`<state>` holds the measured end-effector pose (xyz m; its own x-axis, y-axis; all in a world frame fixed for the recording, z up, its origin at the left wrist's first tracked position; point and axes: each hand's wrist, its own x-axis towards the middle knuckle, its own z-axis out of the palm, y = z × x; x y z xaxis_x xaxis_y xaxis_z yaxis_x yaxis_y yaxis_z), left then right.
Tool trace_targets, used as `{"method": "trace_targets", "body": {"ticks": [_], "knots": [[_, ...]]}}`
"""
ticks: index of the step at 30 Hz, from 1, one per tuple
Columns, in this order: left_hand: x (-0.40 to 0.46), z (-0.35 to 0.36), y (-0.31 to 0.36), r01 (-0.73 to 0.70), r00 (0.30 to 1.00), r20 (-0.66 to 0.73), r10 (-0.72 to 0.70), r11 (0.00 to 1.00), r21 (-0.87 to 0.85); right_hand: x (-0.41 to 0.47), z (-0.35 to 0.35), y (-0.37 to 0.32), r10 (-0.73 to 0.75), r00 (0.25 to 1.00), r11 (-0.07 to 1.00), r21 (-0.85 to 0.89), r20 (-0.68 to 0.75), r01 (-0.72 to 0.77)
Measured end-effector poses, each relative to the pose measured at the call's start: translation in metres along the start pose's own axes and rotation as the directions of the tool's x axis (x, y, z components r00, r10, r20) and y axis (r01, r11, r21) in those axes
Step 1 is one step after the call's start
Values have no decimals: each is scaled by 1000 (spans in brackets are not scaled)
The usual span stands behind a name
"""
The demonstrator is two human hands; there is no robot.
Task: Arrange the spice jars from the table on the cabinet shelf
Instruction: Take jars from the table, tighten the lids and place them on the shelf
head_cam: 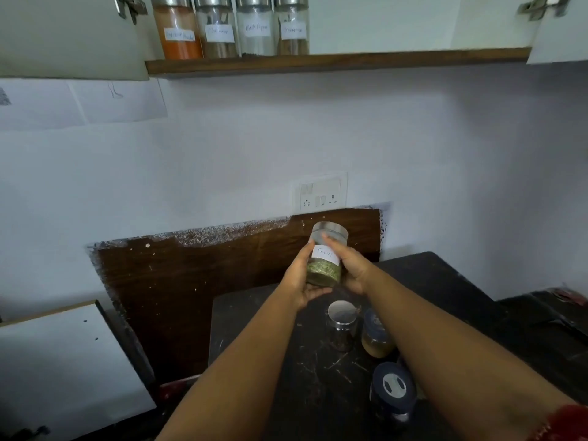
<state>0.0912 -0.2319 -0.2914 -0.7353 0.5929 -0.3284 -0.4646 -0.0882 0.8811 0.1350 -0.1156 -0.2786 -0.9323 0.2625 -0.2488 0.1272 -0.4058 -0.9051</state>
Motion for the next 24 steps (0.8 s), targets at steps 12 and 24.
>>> {"method": "trace_targets", "body": {"ticks": [12,24], "knots": [[-23,131,222,-630,775,103,623,749,207,-22,36,-233,-551,831,792,-266,77,550],[32,167,384,-700,448,209,869,196,687,33,45,-405,-744,656,520,-505,129,689]]}}
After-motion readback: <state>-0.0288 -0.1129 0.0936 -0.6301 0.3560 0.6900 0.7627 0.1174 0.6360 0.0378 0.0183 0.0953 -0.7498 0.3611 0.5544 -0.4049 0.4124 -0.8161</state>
